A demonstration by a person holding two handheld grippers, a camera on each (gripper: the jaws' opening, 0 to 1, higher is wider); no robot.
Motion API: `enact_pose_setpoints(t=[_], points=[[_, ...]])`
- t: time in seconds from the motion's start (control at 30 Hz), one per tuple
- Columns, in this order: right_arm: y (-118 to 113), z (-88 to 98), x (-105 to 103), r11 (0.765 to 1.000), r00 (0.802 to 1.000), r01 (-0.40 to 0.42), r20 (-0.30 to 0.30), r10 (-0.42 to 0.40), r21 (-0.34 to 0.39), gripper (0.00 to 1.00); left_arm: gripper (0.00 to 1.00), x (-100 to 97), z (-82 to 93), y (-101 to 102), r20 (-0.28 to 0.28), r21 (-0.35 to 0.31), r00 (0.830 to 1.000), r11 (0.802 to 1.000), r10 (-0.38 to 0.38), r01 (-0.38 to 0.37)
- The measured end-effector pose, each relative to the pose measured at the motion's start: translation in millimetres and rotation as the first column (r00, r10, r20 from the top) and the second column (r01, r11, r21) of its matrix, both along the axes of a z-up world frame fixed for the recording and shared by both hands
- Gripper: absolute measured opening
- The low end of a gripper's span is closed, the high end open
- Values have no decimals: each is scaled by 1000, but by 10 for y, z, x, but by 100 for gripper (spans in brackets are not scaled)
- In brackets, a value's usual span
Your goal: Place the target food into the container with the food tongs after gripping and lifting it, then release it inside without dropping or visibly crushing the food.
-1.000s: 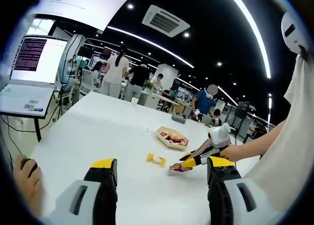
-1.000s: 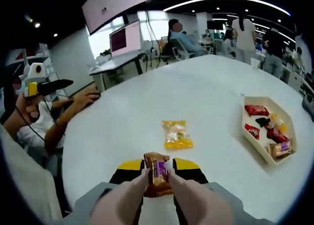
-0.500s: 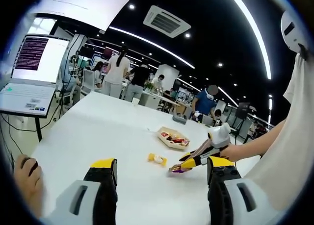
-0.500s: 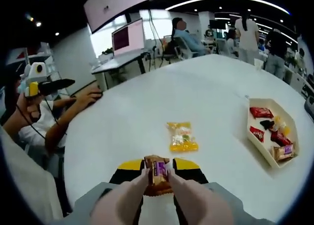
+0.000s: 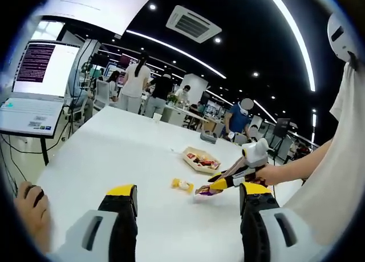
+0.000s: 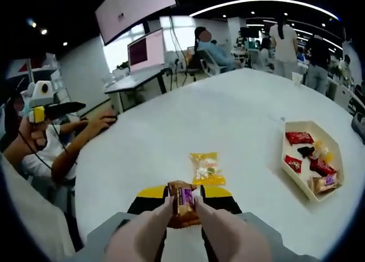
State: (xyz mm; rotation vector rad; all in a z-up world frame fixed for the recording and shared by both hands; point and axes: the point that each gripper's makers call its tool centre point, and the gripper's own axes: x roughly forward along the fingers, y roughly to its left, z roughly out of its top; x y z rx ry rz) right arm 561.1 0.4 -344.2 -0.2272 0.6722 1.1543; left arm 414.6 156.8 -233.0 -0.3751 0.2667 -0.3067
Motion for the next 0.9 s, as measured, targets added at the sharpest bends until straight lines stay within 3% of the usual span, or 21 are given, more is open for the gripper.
enact_pose_setpoints(t=[0.9], points=[[-163, 102, 200, 997, 997, 73, 12, -73, 9, 21, 69, -76, 48, 45, 11, 2, 1000, 1000, 20, -20]])
